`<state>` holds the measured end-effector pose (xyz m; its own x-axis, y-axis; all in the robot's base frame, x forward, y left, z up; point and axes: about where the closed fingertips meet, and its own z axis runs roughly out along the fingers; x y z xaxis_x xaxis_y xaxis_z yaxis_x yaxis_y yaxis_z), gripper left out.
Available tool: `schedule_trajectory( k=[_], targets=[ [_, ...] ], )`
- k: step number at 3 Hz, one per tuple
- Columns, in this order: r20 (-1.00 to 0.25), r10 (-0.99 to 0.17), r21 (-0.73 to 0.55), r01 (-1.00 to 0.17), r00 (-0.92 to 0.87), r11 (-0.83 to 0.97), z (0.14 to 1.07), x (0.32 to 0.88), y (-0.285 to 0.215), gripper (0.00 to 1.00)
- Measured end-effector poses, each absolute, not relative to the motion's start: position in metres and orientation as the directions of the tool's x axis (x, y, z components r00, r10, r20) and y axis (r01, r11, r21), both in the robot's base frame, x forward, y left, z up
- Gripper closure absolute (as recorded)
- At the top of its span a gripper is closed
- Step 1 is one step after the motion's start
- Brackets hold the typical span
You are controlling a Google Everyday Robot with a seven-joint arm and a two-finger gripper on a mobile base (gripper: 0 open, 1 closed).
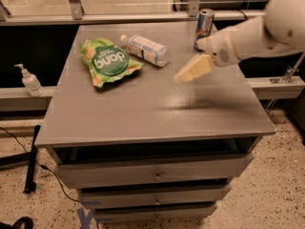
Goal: Move blue plastic bottle near green rice chip bag
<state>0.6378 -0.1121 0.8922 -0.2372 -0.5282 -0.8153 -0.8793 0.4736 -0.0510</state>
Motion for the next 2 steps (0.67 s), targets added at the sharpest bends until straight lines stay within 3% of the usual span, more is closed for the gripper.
schedule_trajectory(
  k=[1,2],
  targets=[
    [-0.838,-0.489,-0.061,-0.849,-0.242,0.525,0.8993,0.6203,-0.164,0.0],
    [-0.835,-0.491,-0.059,-0.847,-0.249,0.529,0.8981,0.6205,-0.1646,0.0]
  ],
)
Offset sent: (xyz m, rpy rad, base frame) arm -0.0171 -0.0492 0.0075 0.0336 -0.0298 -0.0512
